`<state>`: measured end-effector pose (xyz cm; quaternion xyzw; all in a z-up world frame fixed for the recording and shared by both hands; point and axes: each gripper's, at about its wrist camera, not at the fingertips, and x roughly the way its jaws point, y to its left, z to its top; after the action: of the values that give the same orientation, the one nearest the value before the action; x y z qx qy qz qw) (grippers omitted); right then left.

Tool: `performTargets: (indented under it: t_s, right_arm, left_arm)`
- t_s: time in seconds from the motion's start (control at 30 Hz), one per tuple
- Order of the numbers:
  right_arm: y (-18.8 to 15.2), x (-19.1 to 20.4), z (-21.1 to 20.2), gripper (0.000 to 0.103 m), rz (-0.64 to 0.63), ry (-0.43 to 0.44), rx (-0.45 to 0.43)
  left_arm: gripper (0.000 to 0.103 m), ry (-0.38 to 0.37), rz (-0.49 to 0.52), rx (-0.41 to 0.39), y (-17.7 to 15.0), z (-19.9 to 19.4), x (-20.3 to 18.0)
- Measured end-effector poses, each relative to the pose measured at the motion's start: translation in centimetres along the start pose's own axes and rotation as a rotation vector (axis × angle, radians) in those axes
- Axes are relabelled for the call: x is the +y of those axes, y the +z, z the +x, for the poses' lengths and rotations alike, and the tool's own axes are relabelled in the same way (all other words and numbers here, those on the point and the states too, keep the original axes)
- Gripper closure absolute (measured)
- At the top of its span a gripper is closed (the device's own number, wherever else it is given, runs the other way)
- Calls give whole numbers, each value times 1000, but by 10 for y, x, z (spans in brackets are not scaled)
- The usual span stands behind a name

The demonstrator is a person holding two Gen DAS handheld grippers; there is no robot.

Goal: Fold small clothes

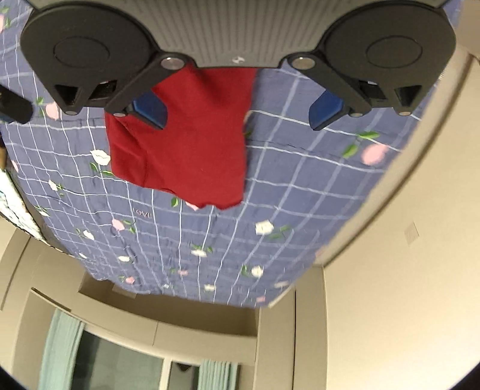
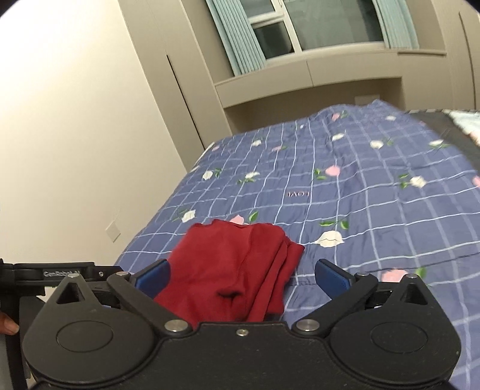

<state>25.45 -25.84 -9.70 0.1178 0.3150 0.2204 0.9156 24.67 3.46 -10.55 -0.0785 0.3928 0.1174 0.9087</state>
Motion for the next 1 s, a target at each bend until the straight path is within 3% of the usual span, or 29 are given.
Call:
performTargets:
  t_s: [0.2,0.5,0.67,1.0]
  right_arm:
    - [-13,56,-82,1,24,-79,-39]
    - [-36,133,-170,1,67,-183,-80]
    - [-54,153,-192,1,32,-202,-54]
    - [-86,169,-204,1,-10,-231,32]
  left_arm:
    - [1,-15,103,-37,-8,-74,13]
    - [1,-134,190,-61,-31,-160,31]
    - [1,-165,200,-32,-47,-183,42]
    - [1,-143,199,-10,-77,-204,66]
